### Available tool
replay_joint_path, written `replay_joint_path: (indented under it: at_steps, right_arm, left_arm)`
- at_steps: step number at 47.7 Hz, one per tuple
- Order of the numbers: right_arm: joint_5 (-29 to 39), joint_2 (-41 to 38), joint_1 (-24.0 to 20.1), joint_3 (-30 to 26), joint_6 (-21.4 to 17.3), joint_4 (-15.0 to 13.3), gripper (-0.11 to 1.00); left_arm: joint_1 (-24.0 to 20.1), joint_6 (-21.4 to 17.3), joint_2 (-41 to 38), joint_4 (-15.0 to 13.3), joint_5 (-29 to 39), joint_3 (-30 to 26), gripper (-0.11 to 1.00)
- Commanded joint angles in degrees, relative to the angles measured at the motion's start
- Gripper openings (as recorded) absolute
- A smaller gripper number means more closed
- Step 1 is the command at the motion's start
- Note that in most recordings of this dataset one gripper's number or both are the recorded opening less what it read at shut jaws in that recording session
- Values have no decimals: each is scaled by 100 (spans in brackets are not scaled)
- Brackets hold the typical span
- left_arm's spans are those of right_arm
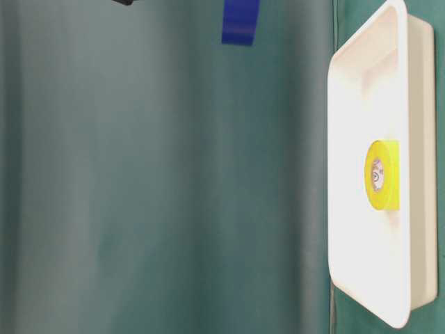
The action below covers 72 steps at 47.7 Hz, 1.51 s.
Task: Pick up the tape from a random location and place it into the white case.
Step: 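Close the right gripper on the blue roll and lift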
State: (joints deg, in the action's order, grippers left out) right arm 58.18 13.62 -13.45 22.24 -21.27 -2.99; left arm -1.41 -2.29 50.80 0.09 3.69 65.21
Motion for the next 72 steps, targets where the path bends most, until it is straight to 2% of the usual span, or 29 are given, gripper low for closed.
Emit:
replay_joint_path:
  at_steps: [1,44,61,72]
  right_arm:
    - [-18,123,-18,-141,-9,-18,31]
    - [-9,123,-18,-114,0,-70,31]
    - [-9,123,35,-70,-9,-404,31]
    - [-9,114,475,79,-9,-615,31]
  left_arm:
    - [-18,9,-18,0,-18,-62,97]
    - [-18,9,-18,0,9,-62,97]
    - [-26,9,-26,0,53,-62,97]
    - [-18,9,-62,-9,53,-62,97]
